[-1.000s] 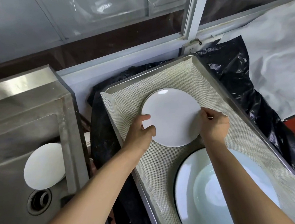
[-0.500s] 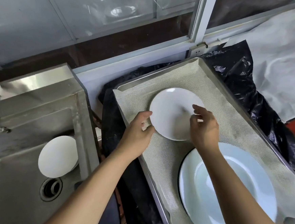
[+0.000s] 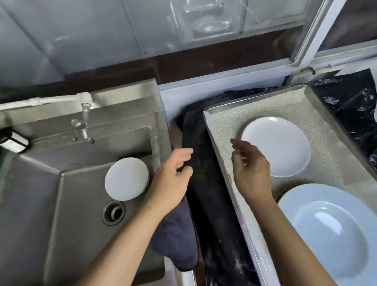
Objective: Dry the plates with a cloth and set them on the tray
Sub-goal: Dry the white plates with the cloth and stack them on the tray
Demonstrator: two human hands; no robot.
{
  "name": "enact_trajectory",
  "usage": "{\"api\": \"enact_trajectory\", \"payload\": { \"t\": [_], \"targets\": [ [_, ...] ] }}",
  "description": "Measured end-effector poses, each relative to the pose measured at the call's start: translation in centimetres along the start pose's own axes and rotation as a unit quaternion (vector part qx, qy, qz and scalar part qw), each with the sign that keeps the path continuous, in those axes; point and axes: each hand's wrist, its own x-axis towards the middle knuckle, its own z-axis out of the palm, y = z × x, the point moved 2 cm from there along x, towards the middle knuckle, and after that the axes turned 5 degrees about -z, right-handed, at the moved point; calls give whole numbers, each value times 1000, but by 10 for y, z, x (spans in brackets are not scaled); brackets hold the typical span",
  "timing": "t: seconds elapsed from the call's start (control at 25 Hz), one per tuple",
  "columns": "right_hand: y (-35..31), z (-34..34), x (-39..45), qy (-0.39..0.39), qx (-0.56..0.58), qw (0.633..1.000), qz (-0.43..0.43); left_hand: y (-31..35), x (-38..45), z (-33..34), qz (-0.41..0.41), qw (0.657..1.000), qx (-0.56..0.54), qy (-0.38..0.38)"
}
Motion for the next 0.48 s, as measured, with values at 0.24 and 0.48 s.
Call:
{"api": "enact_trajectory", "payload": {
  "t": [0.24, 0.48],
  "targets": [
    [-46, 61, -35, -42, 10, 999, -22, -45, -28, -75, -9, 999, -34, 37],
    [-93, 140, -86, -64, -20, 998, 16, -103, -40, -172, -19, 997, -59, 43]
  ]
}}
